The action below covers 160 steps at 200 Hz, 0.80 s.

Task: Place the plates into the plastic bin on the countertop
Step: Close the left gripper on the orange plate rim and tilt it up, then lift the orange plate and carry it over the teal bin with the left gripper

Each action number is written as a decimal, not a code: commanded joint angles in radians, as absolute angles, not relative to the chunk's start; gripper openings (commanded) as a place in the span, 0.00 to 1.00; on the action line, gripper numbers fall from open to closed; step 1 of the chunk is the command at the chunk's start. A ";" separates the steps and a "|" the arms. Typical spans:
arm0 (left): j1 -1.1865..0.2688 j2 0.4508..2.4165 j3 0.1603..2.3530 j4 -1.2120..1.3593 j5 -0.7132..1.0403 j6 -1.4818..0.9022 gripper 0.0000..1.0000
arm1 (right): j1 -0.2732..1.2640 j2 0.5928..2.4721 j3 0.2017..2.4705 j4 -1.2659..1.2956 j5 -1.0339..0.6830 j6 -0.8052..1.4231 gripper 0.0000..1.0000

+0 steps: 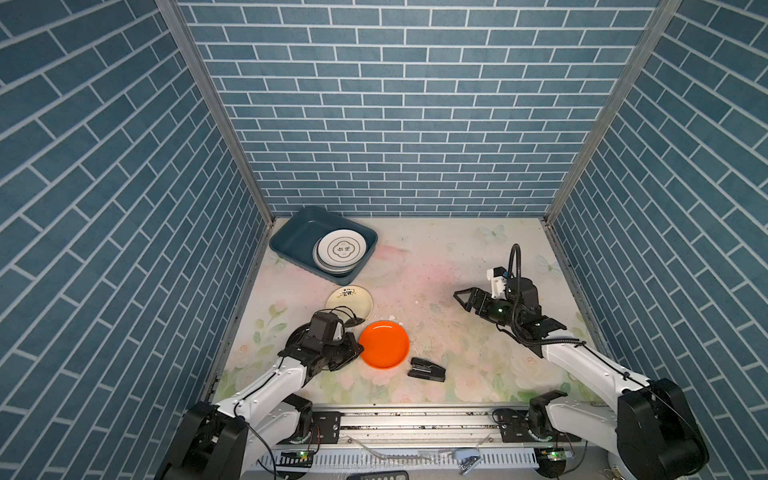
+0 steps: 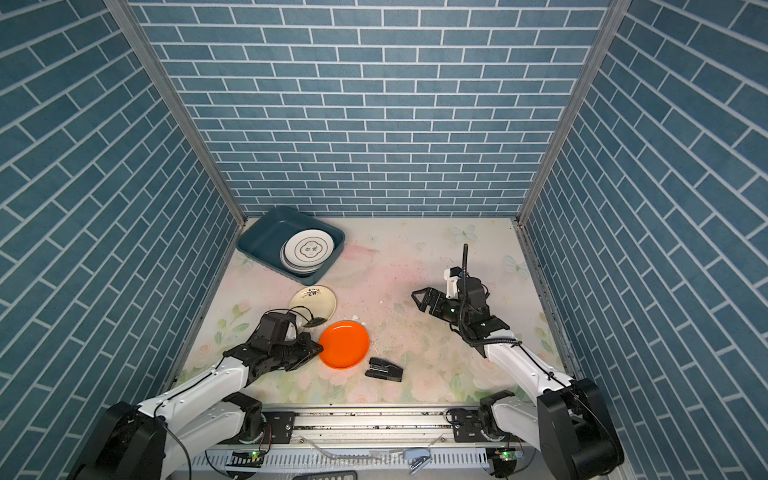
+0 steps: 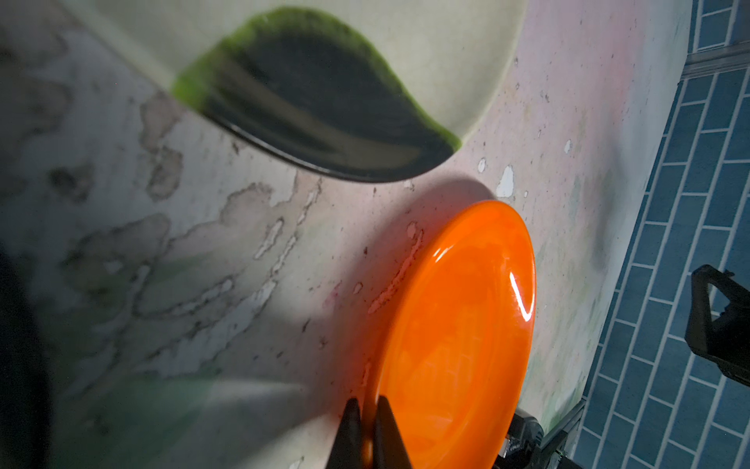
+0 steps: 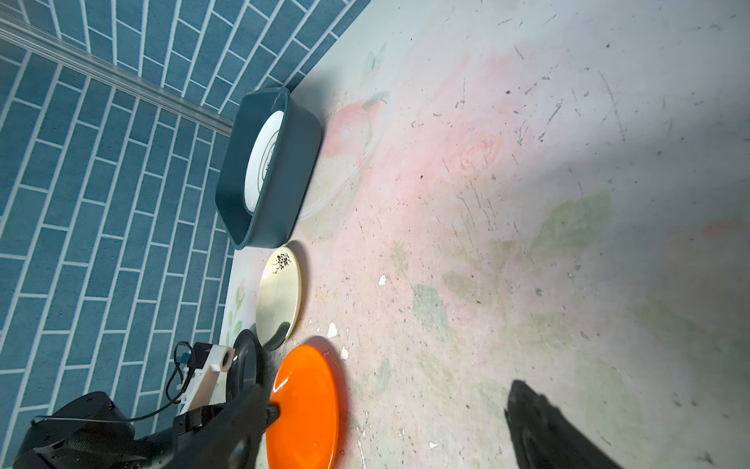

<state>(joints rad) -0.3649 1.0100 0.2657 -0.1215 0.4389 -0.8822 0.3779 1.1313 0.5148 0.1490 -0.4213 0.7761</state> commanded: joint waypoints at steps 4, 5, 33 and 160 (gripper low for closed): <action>-0.367 1.024 0.282 -0.179 0.404 -0.882 0.00 | 0.381 1.109 0.503 0.150 -0.414 0.742 0.93; -0.367 1.025 0.282 -0.180 0.403 -0.882 0.00 | 0.380 1.110 0.503 0.149 -0.414 0.741 0.93; -0.366 1.027 0.277 -0.149 0.411 -0.905 0.00 | 0.380 1.102 0.498 0.149 -0.414 0.744 0.93; -0.367 1.069 0.424 -0.149 0.422 -0.902 0.00 | 0.380 1.043 0.496 0.102 -0.396 0.744 0.93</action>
